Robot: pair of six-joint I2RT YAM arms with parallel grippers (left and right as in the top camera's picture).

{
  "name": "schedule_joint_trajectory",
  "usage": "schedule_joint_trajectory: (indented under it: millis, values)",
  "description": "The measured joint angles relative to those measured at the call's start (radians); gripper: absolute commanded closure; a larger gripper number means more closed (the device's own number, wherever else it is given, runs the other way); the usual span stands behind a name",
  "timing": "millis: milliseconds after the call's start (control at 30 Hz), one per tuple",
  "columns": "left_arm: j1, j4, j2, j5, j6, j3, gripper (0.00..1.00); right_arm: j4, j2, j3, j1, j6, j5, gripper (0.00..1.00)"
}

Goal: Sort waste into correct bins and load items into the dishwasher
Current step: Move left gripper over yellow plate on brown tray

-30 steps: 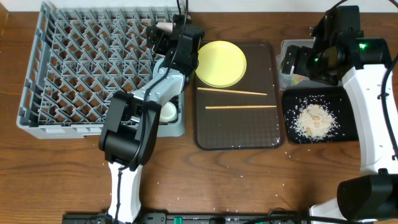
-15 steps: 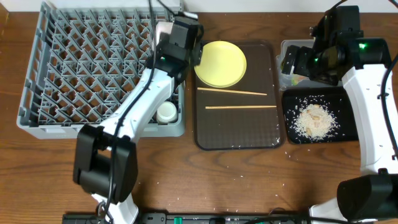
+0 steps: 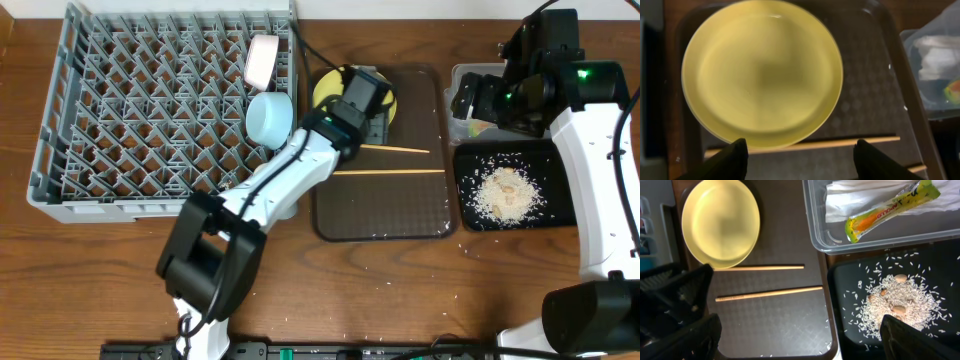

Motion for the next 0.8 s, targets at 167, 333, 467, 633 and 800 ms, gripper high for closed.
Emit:
schedule_joint_trajectory:
  millis: [167, 333, 467, 633, 800]
  values:
    - [0.003, 0.099, 0.089, -0.042, 0.056, 0.000, 0.31, 0.000, 0.000, 0.000, 0.000, 0.000, 0.000, 0.01]
    - [0.016, 0.162, 0.193, -0.051, 0.106, 0.000, 0.32, 0.000, 0.000, 0.000, 0.000, 0.000, 0.000, 0.01]
    - [0.014, 0.164, 0.209, -0.054, 0.126, 0.000, 0.31, 0.000, 0.000, 0.000, 0.000, 0.000, 0.000, 0.01]
    - [0.008, 0.136, 0.209, -0.006, 0.129, 0.000, 0.32, 0.000, 0.000, 0.000, 0.000, 0.000, 0.000, 0.01]
    - [-0.039, 0.106, 0.209, 0.026, 0.132, 0.000, 0.32, 0.000, 0.000, 0.000, 0.000, 0.000, 0.000, 0.01]
